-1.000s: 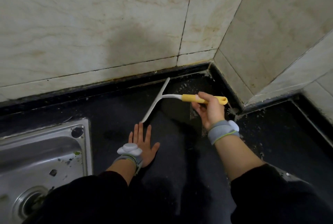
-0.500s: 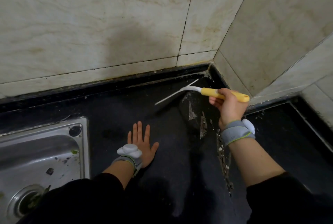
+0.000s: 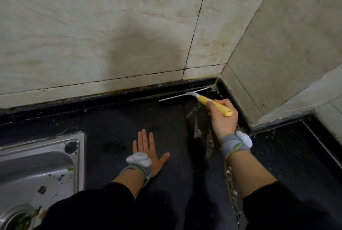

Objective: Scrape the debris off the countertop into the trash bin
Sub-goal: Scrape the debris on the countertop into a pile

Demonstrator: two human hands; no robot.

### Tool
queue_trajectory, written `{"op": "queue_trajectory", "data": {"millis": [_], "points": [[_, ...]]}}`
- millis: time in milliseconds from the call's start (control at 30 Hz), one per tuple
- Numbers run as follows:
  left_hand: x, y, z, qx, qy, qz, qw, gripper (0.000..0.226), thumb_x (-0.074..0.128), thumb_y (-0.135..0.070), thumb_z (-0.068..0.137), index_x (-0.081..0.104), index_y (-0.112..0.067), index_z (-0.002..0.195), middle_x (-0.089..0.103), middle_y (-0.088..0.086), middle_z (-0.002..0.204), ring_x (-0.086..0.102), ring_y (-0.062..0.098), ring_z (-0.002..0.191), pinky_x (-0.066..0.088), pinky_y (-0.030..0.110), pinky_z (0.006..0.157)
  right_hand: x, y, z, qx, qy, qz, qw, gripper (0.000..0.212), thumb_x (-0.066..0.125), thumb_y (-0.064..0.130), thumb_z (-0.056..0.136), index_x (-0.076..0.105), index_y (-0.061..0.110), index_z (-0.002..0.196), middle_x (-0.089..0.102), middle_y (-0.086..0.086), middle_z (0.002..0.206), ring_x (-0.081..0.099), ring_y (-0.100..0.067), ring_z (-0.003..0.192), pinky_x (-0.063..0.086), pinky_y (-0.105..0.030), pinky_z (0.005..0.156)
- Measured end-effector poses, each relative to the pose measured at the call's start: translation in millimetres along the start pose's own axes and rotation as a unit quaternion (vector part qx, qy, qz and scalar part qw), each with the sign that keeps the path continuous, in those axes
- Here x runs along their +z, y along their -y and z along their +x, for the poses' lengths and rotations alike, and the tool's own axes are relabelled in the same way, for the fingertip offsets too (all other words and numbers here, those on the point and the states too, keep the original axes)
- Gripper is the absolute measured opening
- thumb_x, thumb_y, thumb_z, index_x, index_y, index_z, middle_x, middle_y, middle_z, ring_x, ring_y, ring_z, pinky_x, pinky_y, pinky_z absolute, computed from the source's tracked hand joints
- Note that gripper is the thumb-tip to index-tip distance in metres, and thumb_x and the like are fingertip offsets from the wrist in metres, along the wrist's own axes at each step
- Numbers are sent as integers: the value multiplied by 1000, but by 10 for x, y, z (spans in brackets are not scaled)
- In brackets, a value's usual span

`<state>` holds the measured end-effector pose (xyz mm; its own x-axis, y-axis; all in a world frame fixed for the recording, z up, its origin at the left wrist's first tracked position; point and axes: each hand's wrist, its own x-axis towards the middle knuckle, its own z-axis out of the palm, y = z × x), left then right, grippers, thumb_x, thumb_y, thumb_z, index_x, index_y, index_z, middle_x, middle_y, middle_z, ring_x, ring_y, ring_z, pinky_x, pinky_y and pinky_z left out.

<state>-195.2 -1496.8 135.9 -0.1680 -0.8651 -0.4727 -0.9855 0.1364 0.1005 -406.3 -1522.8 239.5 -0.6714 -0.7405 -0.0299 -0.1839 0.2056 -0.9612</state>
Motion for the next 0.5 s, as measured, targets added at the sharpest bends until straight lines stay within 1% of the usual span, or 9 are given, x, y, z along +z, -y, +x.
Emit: {"op": "queue_trajectory", "data": {"millis": [67,133,200,267,333,400,500], "points": [[-29,-30,34,-3,3,1,1000,97,19,-73,89,-21,-9,149,-35,16,151,-27,29,143,-10,44,118,-102,58,24,-29,-16,-18,999,24,71,23,74,56,3,71,68,-14,76,63,-35,72,54,-46,65],[-43,-69,78,-9,3,1,1000,99,19,-75,87,-21,-8,149,-33,17,152,-27,30,143,-10,45,118,-186,102,77,-52,-34,-23,998,27,67,28,67,55,5,67,65,-18,69,62,-41,70,52,-45,62],[-51,-116,125,-16,5,-1,1000,101,18,-76,86,-22,-8,148,-33,18,152,-27,31,143,-10,46,118,-226,110,136,-69,-31,-29,997,26,65,34,65,56,9,67,64,-19,67,62,-41,68,53,-49,62],[-67,-163,159,-22,9,0,1000,102,17,-77,85,-24,-8,147,-34,19,151,-27,32,142,-11,47,117,-200,74,189,-71,-9,-21,997,16,66,36,67,65,20,72,68,-12,69,66,-36,72,54,-53,67],[-78,-177,170,-27,10,1,1000,102,17,-78,85,-24,-9,148,-33,19,151,-27,32,143,-11,47,117,-122,63,190,-62,15,-1,998,10,67,38,69,71,33,76,72,-5,76,70,-31,78,55,-52,74],[-76,-175,176,-30,13,0,999,102,18,-78,85,-24,-9,148,-34,19,151,-27,32,143,-11,47,116,-34,58,191,-48,29,23,998,13,68,39,69,73,34,79,74,-4,83,71,-27,82,56,-50,79],[-62,-169,192,-31,17,-5,999,104,14,-81,82,-24,-10,148,-34,18,151,-28,32,142,-11,47,116,83,49,195,-18,36,65,997,16,70,32,71,73,30,87,74,-9,91,71,-27,88,56,-48,85]]}}
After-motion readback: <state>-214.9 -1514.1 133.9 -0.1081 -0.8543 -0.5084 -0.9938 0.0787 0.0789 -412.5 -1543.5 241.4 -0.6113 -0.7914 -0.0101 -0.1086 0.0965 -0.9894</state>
